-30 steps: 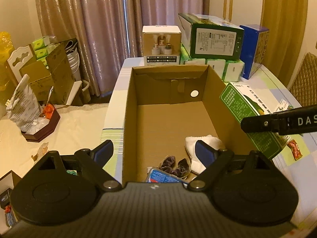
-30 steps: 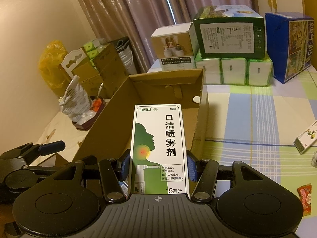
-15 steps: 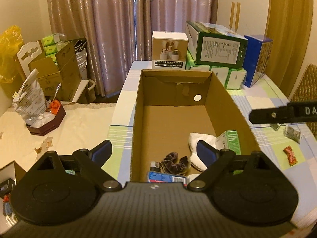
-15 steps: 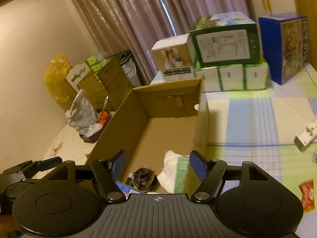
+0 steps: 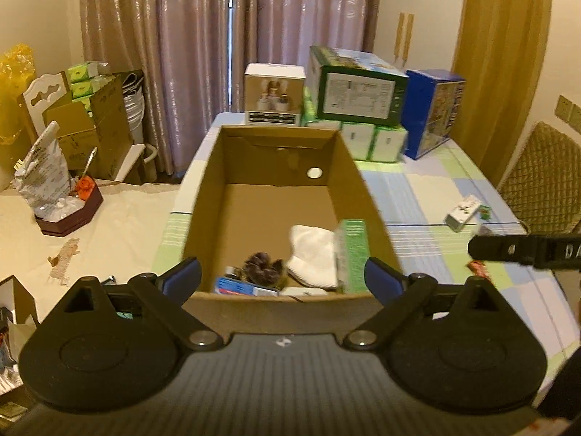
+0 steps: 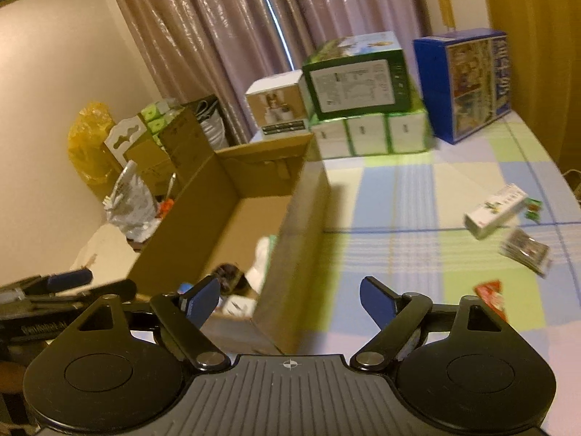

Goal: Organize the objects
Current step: 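Lower both boxes into the cardboard box and open both tools, then withdraw both tools from the cardboard box toward the candy packets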

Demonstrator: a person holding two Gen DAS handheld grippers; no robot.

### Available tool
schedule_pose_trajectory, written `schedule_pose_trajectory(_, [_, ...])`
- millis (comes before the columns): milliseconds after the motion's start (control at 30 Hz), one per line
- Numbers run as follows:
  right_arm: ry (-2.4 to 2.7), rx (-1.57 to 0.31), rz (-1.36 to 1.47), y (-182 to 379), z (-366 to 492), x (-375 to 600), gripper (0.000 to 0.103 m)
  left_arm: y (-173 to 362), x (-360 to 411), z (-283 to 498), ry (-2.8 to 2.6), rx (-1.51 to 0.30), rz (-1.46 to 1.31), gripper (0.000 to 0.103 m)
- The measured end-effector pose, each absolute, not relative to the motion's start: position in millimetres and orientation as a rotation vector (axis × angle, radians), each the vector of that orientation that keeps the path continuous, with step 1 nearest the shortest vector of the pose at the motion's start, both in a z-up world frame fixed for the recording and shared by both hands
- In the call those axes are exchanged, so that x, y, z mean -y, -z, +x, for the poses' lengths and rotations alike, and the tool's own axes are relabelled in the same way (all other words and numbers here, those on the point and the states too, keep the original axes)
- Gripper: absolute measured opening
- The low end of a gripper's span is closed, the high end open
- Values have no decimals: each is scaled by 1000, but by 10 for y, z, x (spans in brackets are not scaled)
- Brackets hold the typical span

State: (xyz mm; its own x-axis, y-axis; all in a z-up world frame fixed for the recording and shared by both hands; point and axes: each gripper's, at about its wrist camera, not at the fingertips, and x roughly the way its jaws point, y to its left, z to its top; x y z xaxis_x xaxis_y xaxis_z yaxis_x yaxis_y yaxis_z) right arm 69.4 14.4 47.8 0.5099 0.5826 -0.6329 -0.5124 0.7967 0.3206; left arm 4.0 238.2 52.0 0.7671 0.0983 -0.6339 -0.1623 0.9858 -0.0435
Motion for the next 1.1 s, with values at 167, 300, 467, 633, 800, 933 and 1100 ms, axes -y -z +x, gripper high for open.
schedule_pose_trajectory(167, [-624, -796, 85, -494, 551, 183, 87, -576, -2143, -94, -123, -675, -80, 99])
schedule_pose_trajectory(300, [-590, -788, 94, -544, 486, 427, 89, -606, -2011, -176, -119, -667, -99, 102])
schedule_pose_trajectory(467, [-558, -777, 113, -593, 432, 699, 93, -610, -1877, -211, -111, -677, -114, 102])
schedule_pose_trajectory(633, [-526, -769, 127, -616, 387, 913, 99, -637, -1749, -247, -101, -675, -107, 102])
schedule_pose_trajectory(800, [-485, -775, 149, -607, 345, 1175, 101, -670, -1579, -262, -70, -661, -92, 102])
schedule_pose_trajectory(933, [-438, -779, 164, -584, 339, 1400, 101, -662, -1434, -218, -33, -665, -99, 102])
schedule_pose_trajectory(1100, [-387, -770, 186, -568, 341, 1650, 101, -659, -1188, -150, 17, -668, -74, 102])
